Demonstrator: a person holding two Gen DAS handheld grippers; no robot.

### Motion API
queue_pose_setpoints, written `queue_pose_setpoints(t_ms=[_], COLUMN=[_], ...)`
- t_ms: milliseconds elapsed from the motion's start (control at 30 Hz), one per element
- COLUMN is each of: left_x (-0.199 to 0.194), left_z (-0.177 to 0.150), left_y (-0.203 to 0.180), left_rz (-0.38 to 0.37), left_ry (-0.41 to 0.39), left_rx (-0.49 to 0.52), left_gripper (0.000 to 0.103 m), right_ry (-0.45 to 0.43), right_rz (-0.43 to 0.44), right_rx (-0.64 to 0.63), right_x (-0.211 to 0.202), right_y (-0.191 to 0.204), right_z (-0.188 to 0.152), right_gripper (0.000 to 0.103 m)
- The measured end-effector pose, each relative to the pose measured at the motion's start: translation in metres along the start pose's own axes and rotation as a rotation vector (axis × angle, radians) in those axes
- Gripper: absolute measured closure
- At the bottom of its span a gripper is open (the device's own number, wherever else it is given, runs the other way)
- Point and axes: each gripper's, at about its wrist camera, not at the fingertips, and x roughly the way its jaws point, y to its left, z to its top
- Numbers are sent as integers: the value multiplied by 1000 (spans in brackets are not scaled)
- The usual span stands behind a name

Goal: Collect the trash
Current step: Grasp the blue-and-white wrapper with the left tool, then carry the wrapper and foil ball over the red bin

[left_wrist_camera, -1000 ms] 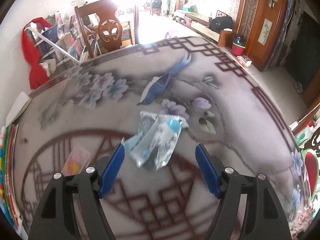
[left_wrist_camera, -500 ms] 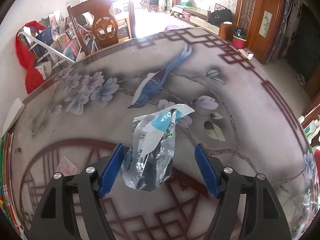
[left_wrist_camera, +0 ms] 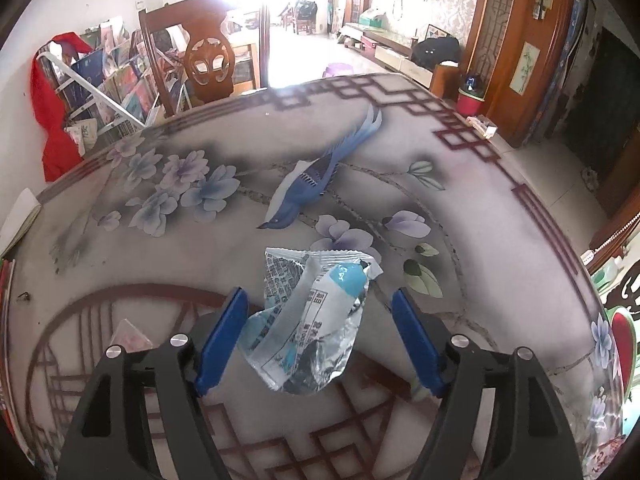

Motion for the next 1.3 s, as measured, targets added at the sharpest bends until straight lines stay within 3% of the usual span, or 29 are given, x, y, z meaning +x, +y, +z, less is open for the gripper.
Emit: queue_pose_setpoints(t_ms=[67, 133, 200, 333, 767, 900, 967, 1300], left_x=[5, 11, 13, 3, -104, -134, -145, -178], left_z=[2, 2, 2, -1, -68, -87, -93, -121], left_y=[-1, -3, -4, -5, -44, -60, -63, -69], left_rz=[4, 8, 5, -15, -139, -154, -157, -172], left_ry=[7, 22, 38, 27, -44, -66, -74, -64], left_rx=[4, 13, 20, 11, -1, 11, 8, -51], left_gripper=[32, 39, 68, 80, 80, 80, 80, 80], right_ry=[7, 5, 1, -4, 19, 24, 36, -97], right_rz=[-4, -7, -10, -13, 10, 0, 8, 43], right_rx=[1, 6, 13, 23, 23, -10, -8, 0], right_x=[1, 0, -2, -4, 7, 9, 10, -32], right_y=[0, -1, -3, -5, -1, 2, 1, -4], right_z=[0, 0, 1, 2, 4, 1, -2, -4], right_gripper=[36, 33, 32, 32, 27, 43, 61, 63])
